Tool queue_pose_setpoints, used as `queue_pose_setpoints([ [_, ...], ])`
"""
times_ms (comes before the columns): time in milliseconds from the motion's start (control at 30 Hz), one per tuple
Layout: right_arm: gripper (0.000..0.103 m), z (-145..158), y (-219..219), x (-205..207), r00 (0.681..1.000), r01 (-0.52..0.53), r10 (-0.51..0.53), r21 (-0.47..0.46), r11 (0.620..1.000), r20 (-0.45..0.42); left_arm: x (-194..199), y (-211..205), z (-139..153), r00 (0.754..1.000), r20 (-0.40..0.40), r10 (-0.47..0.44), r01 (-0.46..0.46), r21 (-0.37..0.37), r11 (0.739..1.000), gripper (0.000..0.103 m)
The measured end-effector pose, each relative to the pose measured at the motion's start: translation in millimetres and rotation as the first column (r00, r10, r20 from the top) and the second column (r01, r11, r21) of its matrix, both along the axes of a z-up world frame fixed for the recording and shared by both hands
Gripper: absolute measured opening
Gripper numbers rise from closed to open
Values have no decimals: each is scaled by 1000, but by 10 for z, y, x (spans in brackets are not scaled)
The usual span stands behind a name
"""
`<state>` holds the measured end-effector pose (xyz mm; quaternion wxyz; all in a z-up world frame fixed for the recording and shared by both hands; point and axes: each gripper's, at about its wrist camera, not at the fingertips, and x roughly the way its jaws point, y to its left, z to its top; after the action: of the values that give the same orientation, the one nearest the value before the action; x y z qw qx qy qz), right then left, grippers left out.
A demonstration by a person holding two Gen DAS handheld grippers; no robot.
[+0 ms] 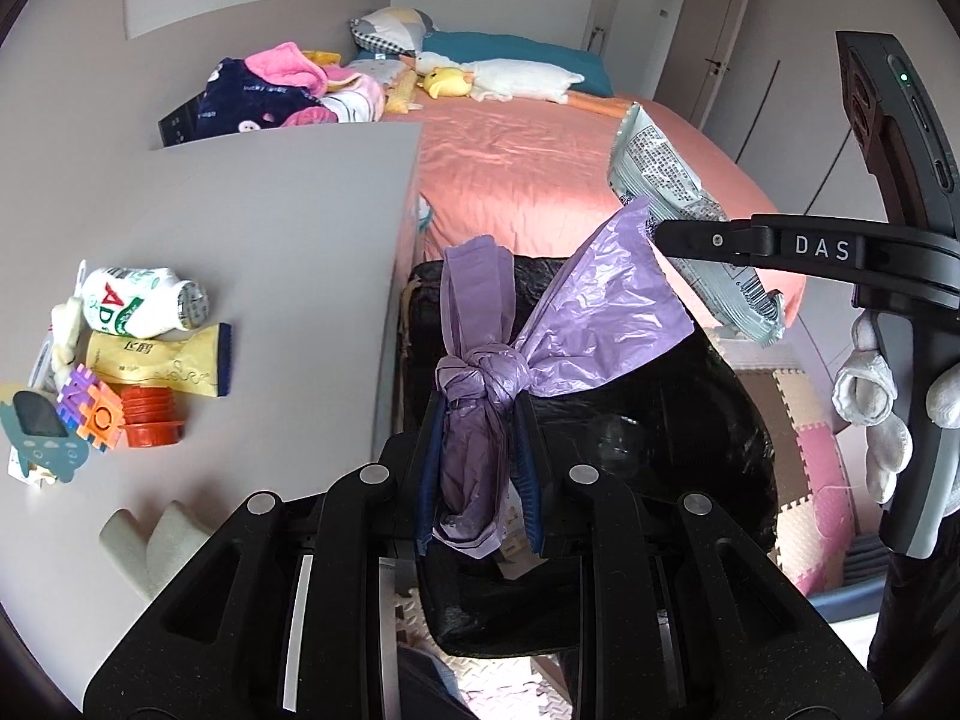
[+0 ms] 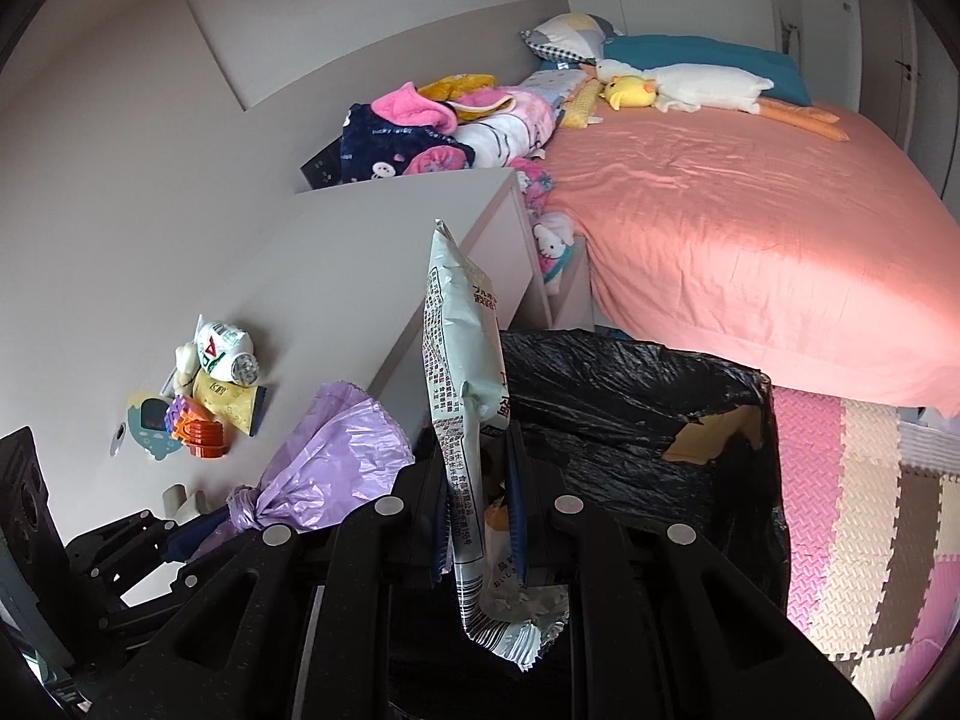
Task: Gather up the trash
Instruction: 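Carry purple bag and silver wrapper over the black bag and open both tools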
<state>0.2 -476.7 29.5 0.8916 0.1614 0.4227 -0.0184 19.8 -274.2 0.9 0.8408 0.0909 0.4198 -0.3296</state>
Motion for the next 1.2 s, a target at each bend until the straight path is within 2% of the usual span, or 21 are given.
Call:
queue_pose_setpoints([
  [367, 17, -45, -379, -212, 997, 71, -71, -2, 997, -13, -59, -490, -61, 996, -29, -81, 82, 6, 997, 22],
  [933, 17, -168, -670, -337, 989, 143, -143, -9, 990, -45, -41, -805, -204, 990, -66, -123, 125, 24, 992, 23],
  [967, 21, -189, -671, -321, 987, 149, -149, -10, 989, -54, -34, -806, -224, 990, -68, -125, 127, 32, 991, 28],
  [1000, 28, -213, -671, -295, 985, 154, -155, -14, 988, -71, -37, -814, -244, 991, -67, -118, 122, 53, 991, 65],
  [1033, 53, -230, -673, -278, 982, 167, -169, -25, 986, -88, -40, -807, -258, 995, -47, -90, 94, 81, 992, 95],
  [1067, 74, -240, -676, -274, 976, 190, -193, -39, 981, -100, -57, -789, -261, 997, -14, -72, 73, 86, 994, 97],
  [1100, 78, -244, -683, -282, 970, 212, -217, -58, 976, -107, -61, -782, -267, 998, -2, -70, 70, 92, 993, 97],
  [1200, 79, -249, -653, -296, 970, 214, -221, -69, 974, -101, -33, -718, -279, 999, 5, -51, 50, 99, 994, 97],
])
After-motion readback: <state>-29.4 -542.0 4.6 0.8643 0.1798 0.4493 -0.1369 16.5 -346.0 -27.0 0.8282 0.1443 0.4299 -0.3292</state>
